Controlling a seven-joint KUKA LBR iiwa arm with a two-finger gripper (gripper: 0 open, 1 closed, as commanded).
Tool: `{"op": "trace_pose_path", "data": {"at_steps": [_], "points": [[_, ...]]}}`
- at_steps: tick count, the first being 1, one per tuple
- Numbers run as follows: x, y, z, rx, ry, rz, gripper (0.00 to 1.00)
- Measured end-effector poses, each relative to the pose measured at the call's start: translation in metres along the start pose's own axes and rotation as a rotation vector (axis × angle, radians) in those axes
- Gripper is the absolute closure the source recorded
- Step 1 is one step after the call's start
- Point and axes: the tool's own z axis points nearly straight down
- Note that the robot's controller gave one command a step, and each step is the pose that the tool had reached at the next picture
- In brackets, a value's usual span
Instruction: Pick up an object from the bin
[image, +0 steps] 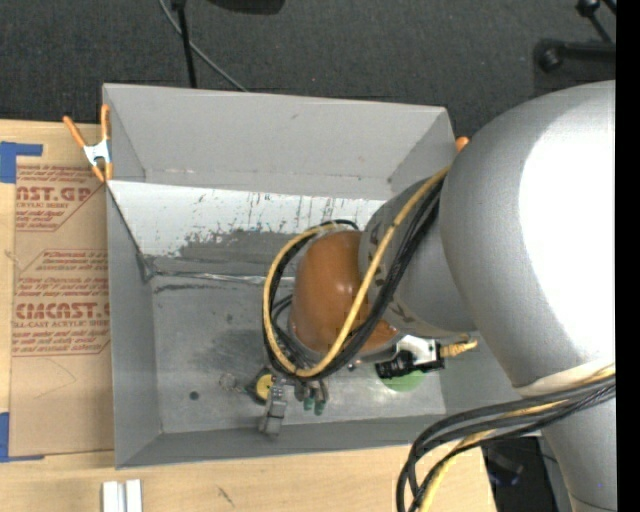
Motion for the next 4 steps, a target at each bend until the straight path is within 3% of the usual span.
{"op": "trace_pose_path", "data": {"at_steps": [1,2,3,4], "points": [[-0.001,0.001,0.000,-0.002,-0.002,0.000,0.00],[0.001,0.001,0.000,-0.001,0.004,-0.001,1.00],[0.000,0.002,-0.078,-0.002,-0.002,-0.003,1.00],[0.000,0.003,-0.087,0.001,0.003,-0.004,1.00]]}}
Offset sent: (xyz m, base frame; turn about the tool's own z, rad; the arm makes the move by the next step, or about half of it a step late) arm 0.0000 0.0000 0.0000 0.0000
